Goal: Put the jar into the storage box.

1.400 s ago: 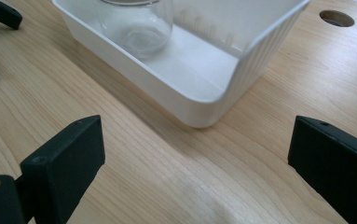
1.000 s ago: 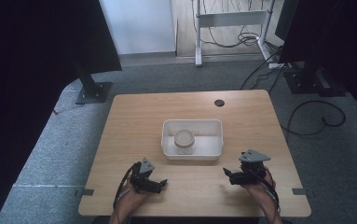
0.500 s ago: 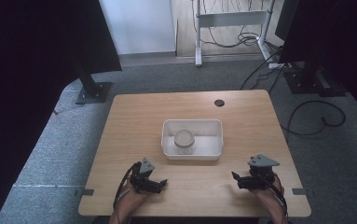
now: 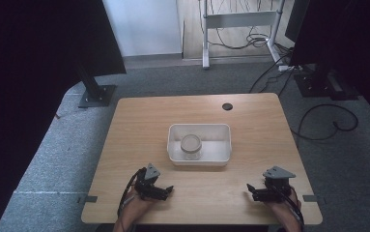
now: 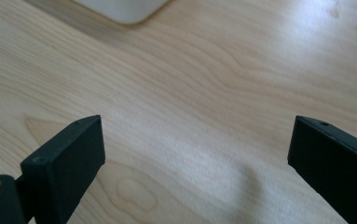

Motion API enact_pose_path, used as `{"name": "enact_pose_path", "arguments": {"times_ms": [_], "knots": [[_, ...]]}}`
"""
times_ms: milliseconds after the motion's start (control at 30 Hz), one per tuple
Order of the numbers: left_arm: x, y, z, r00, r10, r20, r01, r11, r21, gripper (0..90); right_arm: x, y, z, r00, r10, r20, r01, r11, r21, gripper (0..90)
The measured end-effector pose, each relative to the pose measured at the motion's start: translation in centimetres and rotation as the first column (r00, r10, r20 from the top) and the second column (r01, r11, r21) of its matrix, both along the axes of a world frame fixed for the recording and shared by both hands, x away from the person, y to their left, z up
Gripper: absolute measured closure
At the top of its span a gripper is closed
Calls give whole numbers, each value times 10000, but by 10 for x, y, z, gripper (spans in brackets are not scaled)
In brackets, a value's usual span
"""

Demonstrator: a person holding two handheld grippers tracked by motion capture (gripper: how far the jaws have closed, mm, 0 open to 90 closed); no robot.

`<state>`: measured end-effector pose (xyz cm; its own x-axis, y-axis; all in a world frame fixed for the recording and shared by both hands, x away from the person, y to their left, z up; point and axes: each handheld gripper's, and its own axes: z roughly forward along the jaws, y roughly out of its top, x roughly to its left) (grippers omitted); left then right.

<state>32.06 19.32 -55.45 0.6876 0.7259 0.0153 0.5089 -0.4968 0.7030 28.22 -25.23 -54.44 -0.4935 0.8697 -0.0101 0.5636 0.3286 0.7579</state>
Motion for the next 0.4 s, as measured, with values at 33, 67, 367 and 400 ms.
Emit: {"name": "enact_pose_path", "arguments": {"times_ms": [33,67,367,400], "knots": [[0,0,0,10000,1,0,-1,10000,0,13,-1,-1,-1,10000,-26,-39,26,10000,-9,36],[0,0,0,10000,-4,9,4,10000,8,13,-2,-2,-2,10000,-49,-74,49,10000,-22,36],[0,0,0,10000,-12,10,12,10000,13,13,-8,-7,-11,9986,-174,-499,164,9997,-203,36],[0,0,0,10000,2,-2,-2,10000,-1,13,-8,-8,-12,9985,-180,-523,168,9996,-231,36]]}}
